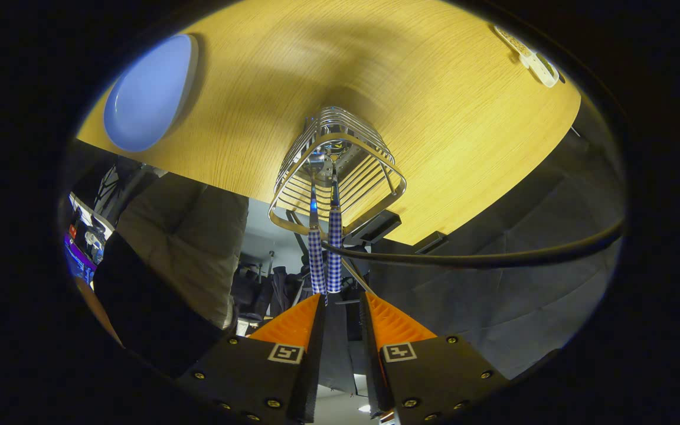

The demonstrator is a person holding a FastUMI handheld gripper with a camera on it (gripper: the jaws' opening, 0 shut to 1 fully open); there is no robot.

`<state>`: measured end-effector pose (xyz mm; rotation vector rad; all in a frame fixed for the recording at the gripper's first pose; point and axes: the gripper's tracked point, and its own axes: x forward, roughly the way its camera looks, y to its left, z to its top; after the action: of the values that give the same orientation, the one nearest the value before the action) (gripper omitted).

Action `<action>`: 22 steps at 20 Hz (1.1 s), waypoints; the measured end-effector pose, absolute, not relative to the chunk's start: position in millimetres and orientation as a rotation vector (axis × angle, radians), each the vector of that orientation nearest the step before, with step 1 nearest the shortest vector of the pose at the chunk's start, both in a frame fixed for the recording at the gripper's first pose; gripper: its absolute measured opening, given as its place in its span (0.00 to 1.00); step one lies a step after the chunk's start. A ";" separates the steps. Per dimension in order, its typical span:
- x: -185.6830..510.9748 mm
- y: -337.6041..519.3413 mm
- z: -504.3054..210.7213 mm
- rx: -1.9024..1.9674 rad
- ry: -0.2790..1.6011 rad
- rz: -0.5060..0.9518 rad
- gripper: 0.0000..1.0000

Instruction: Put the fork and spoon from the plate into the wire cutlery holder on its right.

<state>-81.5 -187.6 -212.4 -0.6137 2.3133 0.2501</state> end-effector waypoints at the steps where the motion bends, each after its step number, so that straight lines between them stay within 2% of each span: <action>1: -86.5 -192.5 -208.3 -0.614 2.310 0.245 0.34; 17: -163.4 -227.1 -173.7 -0.418 2.206 0.216 0.34; 19: -175.9 -232.4 -169.1 -0.385 2.189 0.198 0.46; 22: -188.8 -241.9 -161.6 -0.338 2.160 0.173 0.48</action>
<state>-188.8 -241.9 -161.6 -0.3383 2.1605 0.1732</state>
